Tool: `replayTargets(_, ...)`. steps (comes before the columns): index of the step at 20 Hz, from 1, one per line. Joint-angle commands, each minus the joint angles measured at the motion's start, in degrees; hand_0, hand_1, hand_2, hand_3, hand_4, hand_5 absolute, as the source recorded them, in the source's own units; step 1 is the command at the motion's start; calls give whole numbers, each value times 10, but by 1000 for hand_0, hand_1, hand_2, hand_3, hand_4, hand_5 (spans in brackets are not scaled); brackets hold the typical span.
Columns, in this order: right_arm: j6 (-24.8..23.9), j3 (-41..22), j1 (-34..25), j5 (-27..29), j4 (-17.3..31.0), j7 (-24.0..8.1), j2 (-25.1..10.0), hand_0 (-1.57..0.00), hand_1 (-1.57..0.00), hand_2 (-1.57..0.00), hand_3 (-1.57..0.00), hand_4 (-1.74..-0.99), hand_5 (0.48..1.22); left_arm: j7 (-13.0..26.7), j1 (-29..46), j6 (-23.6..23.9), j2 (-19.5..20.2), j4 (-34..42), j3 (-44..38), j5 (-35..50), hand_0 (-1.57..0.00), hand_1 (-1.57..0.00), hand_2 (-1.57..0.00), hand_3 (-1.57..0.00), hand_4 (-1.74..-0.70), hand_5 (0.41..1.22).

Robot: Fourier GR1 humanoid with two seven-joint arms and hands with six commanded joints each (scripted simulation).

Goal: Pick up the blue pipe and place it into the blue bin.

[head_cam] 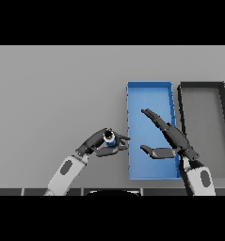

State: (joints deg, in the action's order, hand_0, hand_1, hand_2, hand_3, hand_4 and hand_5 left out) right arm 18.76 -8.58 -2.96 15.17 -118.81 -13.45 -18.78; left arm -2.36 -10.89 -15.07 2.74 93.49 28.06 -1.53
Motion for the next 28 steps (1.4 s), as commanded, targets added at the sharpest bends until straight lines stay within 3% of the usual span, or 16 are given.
replayTargets(1,5,-9,-18,4,-6,-17,-7,1,-7,-99,0,-1261,560,-1,4,-2,5,13,-4,1,-1571,-1571,-1571,-1571,-1467,1221)
replayTargets(4,18,-50,-84,-7,0,-62,-8,1,-3,-66,1,-1291,558,9,-6,-7,-4,1,-10,-11,-1571,-1571,-1571,-1571,-1467,1221)
replayTargets(6,30,-70,-109,-14,-2,-66,-5,1,-2,-44,1,-1298,559,5,-6,-10,-9,1,-15,-14,-1571,-1571,-1571,-1571,-1467,1221)
replayTargets(10,44,-96,-168,19,22,-109,14,1,0,-45,1,-1282,555,-17,0,-27,-10,-7,-24,-21,-1571,-1571,-1571,-1571,-1466,1221)
replayTargets(18,66,-139,-274,-1,95,-151,62,-23,-32,-83,1,-1186,521,12,5,-46,-36,-12,-33,-29,-1571,-1571,-1571,-1571,-1469,1221)
replayTargets(21,82,-148,-298,-7,125,-149,76,-69,-108,-166,-44,-1204,497,11,9,-55,-31,-9,-43,-37,-1571,-1571,-1571,-1571,-1465,1221)
replayTargets(23,91,-148,-311,-6,142,-145,82,-323,-362,-377,-242,-1278,485,9,3,-58,-37,-14,-53,-37,-1571,-1571,-1571,-1571,-1517,1221)
replayTargets(25,96,-152,-316,-5,150,-138,89,-702,-703,-745,-604,-1406,500,39,13,-66,-34,1,-44,-35,-1571,-1571,-1571,-1571,-1595,1221)
replayTargets(28,88,-157,-317,0,157,-137,105,-1126,-1127,-1148,-953,-1551,596,35,15,-60,-37,-4,-48,-28,-1571,-1571,-1571,-1511,-1662,1221)
